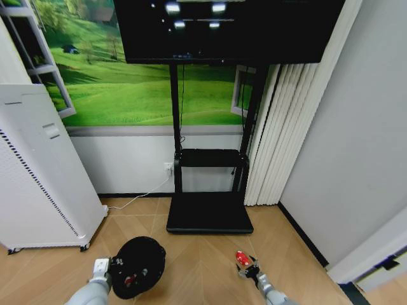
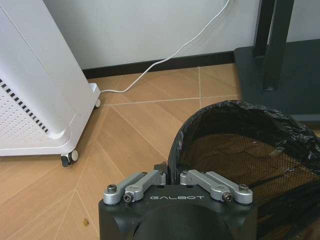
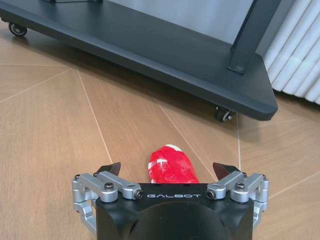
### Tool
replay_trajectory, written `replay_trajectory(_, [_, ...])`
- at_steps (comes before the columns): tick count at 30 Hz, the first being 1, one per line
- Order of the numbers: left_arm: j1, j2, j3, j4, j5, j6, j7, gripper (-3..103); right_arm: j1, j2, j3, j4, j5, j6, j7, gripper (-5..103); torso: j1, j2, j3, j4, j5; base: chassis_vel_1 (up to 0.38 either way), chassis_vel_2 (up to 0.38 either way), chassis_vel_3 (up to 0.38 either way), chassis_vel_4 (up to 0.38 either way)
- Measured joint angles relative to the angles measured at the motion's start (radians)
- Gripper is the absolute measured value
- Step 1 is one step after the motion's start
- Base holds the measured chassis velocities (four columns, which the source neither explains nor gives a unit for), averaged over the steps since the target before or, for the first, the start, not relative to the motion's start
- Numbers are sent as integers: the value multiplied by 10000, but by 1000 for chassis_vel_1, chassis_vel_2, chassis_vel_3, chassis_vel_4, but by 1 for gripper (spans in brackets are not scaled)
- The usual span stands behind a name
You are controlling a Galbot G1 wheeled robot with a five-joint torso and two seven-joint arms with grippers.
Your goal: Pick up the trash bin and place the garbage on the floor into it.
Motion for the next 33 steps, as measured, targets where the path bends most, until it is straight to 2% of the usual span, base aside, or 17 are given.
replay_trajectory(3, [-33, -135, 59, 53, 31, 0, 17, 7, 234, 216, -2, -255, 69, -418, -55, 100, 0, 0, 0, 4, 2, 0, 0, 0, 0])
replay_trajectory(10, [-70, -203, 93, 113, 96, -29, 100, 7, 613, 430, 29, -736, -202, -777, -77, 102, 0, 0, 0, 2, 0, 0, 0, 0, 0])
replay_trajectory(20, [-221, -314, 173, 281, 106, -93, 184, 7, 1069, 682, 38, -1231, -315, -1496, -35, 96, 0, 0, 0, 2, 0, 0, 0, 0, 0])
replay_trajectory(22, [-224, -384, 181, 313, 125, -105, 208, 7, 1143, 741, 87, -1429, -409, -1592, -62, 89, 0, 0, 0, 1, -2, 0, 0, 0, 0])
replay_trajectory(29, [-190, -470, 179, 336, 215, -138, 291, 7, 1162, 817, 296, -1655, -617, -1770, -83, 84, 0, 0, 0, 1, -1, 0, 0, 0, 0])
replay_trajectory(33, [-160, -537, 178, 337, 277, -154, 324, 7, 1146, 819, 454, -1690, -679, -1897, -84, 71, 0, 0, 0, 2, 0, 0, 0, 0, 0])
